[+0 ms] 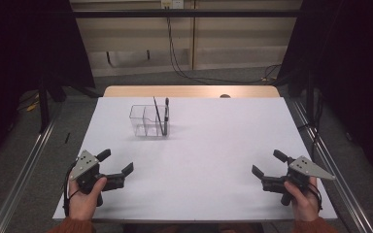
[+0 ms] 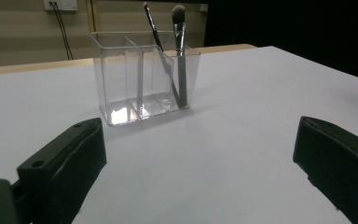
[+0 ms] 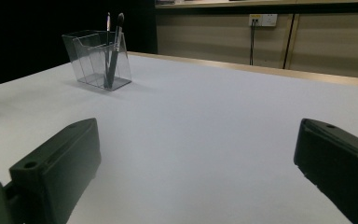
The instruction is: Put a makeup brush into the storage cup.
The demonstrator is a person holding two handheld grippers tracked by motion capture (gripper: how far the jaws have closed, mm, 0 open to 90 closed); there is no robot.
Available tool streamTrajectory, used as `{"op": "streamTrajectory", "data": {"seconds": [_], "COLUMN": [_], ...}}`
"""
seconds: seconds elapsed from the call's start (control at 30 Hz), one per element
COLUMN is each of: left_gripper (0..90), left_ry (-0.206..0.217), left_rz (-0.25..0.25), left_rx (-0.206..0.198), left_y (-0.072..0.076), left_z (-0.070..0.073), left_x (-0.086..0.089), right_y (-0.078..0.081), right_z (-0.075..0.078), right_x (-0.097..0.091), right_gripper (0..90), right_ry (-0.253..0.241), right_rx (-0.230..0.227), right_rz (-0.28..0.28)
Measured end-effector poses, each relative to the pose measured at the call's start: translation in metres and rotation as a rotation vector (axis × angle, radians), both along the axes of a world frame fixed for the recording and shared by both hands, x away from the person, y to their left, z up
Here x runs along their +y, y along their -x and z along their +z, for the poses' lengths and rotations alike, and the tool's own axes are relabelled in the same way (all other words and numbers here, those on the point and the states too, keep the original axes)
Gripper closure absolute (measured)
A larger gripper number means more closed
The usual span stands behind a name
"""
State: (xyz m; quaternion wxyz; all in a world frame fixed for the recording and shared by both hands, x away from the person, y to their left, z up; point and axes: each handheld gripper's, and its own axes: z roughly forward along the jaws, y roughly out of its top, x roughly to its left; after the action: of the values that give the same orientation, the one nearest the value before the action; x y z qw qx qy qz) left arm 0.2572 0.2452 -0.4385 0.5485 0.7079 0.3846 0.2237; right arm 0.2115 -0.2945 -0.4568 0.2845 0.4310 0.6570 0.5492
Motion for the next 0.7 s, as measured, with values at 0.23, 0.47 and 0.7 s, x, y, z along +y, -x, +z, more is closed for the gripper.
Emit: {"op": "streamTrajectory", "data": {"seconds": [0.23, 0.47, 0.7], "left_gripper": [2.1, 2.4, 2.4], "left_ry": [-0.008, -0.015, -0.010], "left_rz": [-0.010, -0.018, -0.015], "left_rx": [-0.009, -0.012, -0.003], "left_y": [0.0066, 0.0058, 0.0055], "left_z": [-0.0016, -0.0027, -0.0035], "left_x": [-0.0004, 0.0011, 0.0013], "right_y": [-0.0001, 0.0004, -0.0011], "right_z": [0.0003, 0.0007, 0.0003], "right_x": [0.0010, 0.0008, 0.0013], "right_gripper": [0.1, 0.1, 0.1], "right_ry": [0.002, -0.006, -0.004], "right_rx": [-0.003, -0.001, -0.001], "right_rz": [0.007, 0.002, 0.003]}}
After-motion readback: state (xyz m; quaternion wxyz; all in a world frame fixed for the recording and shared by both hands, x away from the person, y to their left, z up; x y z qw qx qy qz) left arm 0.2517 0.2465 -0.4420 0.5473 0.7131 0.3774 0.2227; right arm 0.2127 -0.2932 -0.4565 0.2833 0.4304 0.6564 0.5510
